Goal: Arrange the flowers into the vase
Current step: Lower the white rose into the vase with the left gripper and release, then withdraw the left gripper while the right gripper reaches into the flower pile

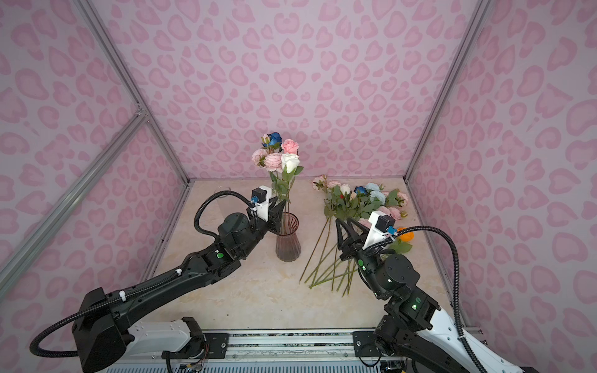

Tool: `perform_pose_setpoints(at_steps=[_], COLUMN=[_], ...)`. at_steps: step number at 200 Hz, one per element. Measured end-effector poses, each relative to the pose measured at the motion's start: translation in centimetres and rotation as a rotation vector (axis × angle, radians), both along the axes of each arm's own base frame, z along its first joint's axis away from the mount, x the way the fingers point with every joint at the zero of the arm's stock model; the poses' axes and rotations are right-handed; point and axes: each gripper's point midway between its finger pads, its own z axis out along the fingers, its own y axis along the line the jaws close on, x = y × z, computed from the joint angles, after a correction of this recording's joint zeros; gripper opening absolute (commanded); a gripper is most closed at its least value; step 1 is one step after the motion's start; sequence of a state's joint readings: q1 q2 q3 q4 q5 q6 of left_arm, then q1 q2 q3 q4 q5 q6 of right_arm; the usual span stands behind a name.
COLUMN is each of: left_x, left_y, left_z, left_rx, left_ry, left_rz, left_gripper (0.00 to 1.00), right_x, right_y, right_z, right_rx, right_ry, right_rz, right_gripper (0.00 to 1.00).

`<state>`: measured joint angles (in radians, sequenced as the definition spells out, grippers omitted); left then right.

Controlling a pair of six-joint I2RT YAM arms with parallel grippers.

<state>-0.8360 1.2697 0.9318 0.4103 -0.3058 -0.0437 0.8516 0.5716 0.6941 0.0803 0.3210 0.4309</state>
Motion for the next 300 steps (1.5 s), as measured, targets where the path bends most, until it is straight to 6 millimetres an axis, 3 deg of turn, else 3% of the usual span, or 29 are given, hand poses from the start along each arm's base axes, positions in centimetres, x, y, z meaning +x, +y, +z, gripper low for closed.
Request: perform_pose_setpoints(at_steps=[28,113,139,166,201,210,245,281,300], left_x=[-0.6,-5.3,-6.8,-8.3,-9.8,-10.1,-10.8,-11.2,-11.3], left_y=[0.4,5.9,8.1,10.7,13.5,14.1,15.5,15.8,15.5], left_z=[-0.3,1.4,-0.3,-3.7,-8.6,-9.5,-11.5,-13.0,-14.1], left_rx=[0.023,-0.044,-0.086,-0.151,-0.242,-0.269,-0.345,-0.387,-0.393], left_ry=[0.032,0.050,0.094,0.171,0.281,0.304,0.361,0.411,0.449], left_rz=[-0.008,0.002,0.028,0.077,0.145,0.161,0.200,0.214,0.209], left_gripper=[0.44,0.45,0.47,0.65,0.88,1.00,0.98,0.98,0.97], right_x=[0.1,0.5,1.5,4.1,8.0,8.7,11.6,15.0,15.9], right_y=[0.1,0.0,-0.3,-1.4,-3.0,-3.4,-3.9,-0.9,-0.2], right_z=[0.3,0.5,-1.0,-4.5,-11.5,-13.0,-18.9,-23.4,-26.4], right_rx=[0.001,-0.035,-0.089,-0.185,-0.276,-0.282,-0.307,-0.381,-0.416], right_ry=[-0.003,-0.008,0.036,0.149,0.383,0.435,0.636,0.803,0.886], right_rz=[-0.001,-0.026,-0.077,-0.170,-0.227,-0.235,-0.242,-0.139,-0.117], right_gripper=[0.41,0.41,0.41,0.42,0.40,0.40,0.36,0.37,0.39])
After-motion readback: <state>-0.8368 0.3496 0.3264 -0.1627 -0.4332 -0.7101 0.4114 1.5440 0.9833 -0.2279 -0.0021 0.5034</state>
